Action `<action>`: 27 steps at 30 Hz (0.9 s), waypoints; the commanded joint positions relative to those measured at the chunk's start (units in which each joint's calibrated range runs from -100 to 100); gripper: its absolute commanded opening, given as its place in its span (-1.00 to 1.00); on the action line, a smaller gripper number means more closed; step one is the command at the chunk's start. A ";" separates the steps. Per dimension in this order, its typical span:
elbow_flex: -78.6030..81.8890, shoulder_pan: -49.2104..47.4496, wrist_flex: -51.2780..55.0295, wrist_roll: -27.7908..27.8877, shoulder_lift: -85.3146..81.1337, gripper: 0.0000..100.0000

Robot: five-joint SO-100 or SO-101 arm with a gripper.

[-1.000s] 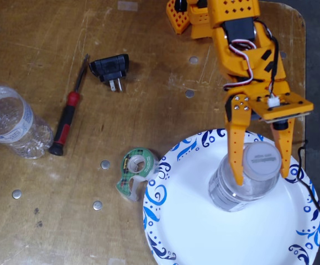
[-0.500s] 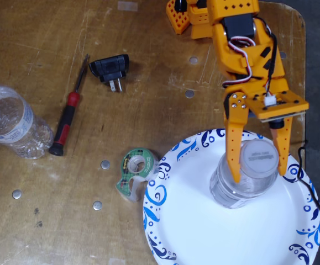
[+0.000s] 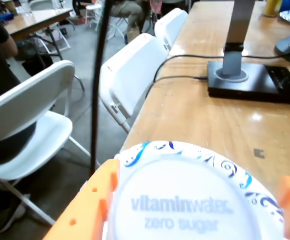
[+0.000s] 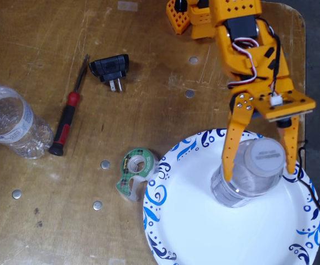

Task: Move the bottles to the plate

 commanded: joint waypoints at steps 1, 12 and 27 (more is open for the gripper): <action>-0.20 0.09 -3.02 0.11 -2.03 -0.11; -1.91 -0.45 -3.80 -0.10 -3.71 0.02; 4.94 26.72 -2.32 0.16 -28.33 0.00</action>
